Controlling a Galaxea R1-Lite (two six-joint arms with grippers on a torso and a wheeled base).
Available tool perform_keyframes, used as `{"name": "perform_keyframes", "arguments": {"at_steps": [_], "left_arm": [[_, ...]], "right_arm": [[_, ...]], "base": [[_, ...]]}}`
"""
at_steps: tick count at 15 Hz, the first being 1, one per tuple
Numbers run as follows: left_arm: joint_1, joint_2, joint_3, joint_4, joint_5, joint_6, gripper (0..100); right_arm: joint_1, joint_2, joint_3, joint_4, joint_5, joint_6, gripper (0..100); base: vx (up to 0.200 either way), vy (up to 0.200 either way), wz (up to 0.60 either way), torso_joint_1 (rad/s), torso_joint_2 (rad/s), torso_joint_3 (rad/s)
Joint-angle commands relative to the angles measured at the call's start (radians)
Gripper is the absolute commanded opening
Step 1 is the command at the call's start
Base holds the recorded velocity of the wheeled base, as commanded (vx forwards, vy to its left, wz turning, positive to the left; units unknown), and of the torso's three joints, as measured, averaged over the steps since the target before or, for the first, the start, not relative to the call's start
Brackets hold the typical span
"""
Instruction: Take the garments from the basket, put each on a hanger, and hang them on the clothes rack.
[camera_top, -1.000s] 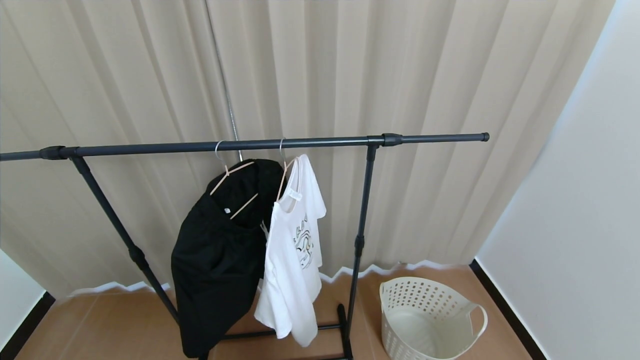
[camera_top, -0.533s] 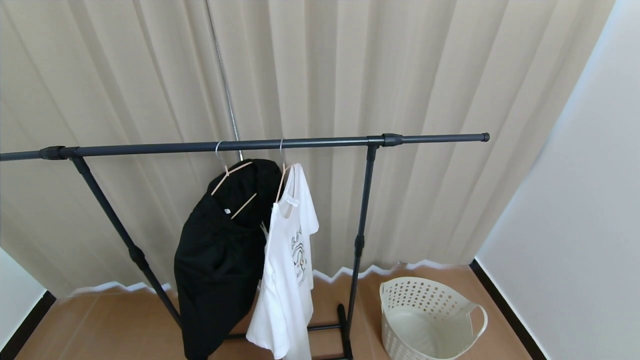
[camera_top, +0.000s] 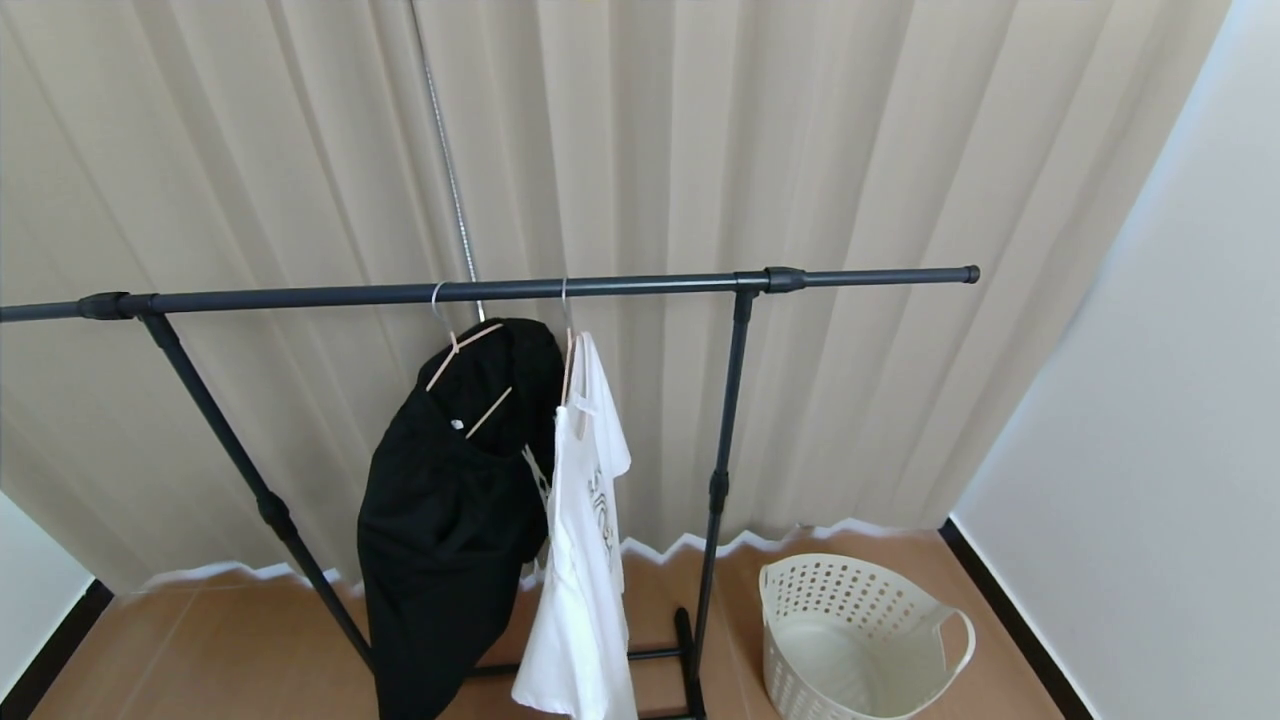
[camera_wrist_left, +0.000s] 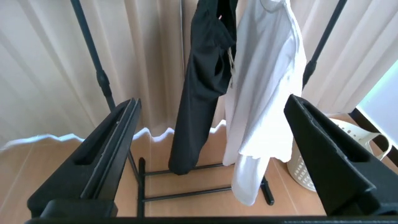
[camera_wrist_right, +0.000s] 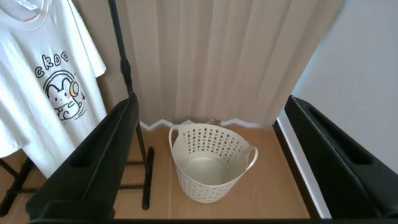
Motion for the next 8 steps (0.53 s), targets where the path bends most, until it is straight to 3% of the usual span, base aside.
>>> {"name": "perform_keyframes", "arguments": {"at_steps": [1, 8], "left_arm": [[0.001, 0.003, 0.0, 0.0, -0.001, 0.0, 100], [0.0, 0.003, -0.001, 0.0, -0.001, 0.0, 100]], "right_arm": [[-0.004, -0.012, 0.001, 0.0, -0.001, 0.002, 100], [-0.004, -0.012, 0.001, 0.0, -0.005, 0.0, 100]], "base": [[0.0, 0.0, 0.0, 0.0, 0.0, 0.0], [0.0, 0.0, 0.0, 0.0, 0.0, 0.0]]}}
